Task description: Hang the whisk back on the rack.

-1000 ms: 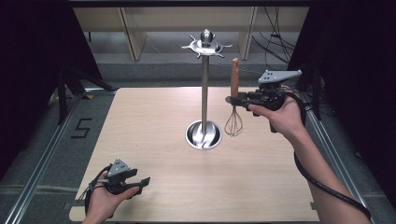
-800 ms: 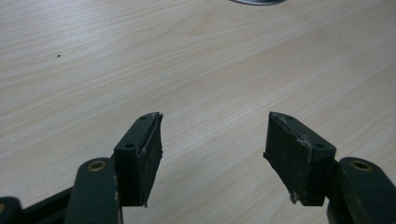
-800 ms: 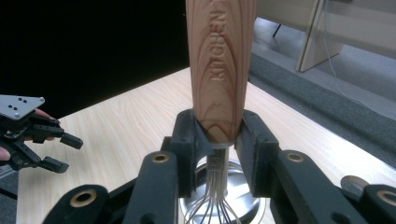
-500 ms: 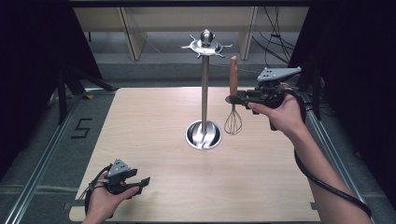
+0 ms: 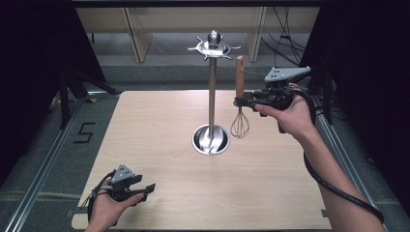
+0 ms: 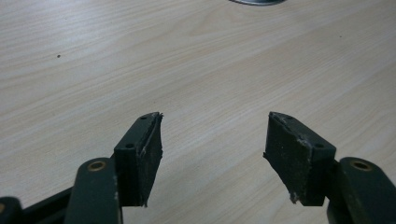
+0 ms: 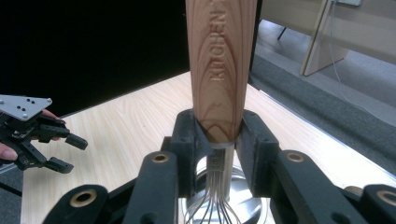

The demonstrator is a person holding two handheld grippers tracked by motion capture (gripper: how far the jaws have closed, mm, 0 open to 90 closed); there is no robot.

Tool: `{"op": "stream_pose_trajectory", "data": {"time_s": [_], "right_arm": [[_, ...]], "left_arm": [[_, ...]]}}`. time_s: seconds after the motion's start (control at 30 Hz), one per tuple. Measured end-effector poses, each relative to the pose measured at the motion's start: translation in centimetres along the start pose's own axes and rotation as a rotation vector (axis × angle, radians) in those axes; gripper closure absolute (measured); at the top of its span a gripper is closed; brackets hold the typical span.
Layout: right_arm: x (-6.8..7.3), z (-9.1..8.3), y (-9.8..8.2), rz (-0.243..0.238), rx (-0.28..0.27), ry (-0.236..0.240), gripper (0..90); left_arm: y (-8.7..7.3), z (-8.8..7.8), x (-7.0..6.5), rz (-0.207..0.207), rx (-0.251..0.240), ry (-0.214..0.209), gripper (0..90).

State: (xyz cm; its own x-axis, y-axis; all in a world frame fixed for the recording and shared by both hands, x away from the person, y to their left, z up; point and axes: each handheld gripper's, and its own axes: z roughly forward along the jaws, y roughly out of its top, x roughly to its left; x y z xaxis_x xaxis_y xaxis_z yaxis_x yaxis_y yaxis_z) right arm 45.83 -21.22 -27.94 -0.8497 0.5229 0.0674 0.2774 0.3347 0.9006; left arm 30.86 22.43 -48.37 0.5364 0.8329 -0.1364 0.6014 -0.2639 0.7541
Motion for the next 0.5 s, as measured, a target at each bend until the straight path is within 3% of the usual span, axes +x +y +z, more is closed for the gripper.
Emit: {"op": "stream_pose_trajectory", "data": {"time_s": [0.17, 0.43, 0.5], "right_arm": [[0.18, 0.21, 0.25, -0.005, -0.016, -0.012, 70.4], [0.27, 0.25, 0.64, -0.003, 0.002, 0.002, 70.4], [0.13, 0.27, 0.75, -0.022, -0.003, -0.002, 70.4]], "left_arm": [[0.00, 0.00, -0.01, 0.000, 0.000, -0.001, 35.6], [-0.03, -0.04, 0.07, 0.005, -0.001, 0.000, 35.6], [-0.03, -0.03, 0.06, 0.004, -0.001, -0.001, 35.6]]}}
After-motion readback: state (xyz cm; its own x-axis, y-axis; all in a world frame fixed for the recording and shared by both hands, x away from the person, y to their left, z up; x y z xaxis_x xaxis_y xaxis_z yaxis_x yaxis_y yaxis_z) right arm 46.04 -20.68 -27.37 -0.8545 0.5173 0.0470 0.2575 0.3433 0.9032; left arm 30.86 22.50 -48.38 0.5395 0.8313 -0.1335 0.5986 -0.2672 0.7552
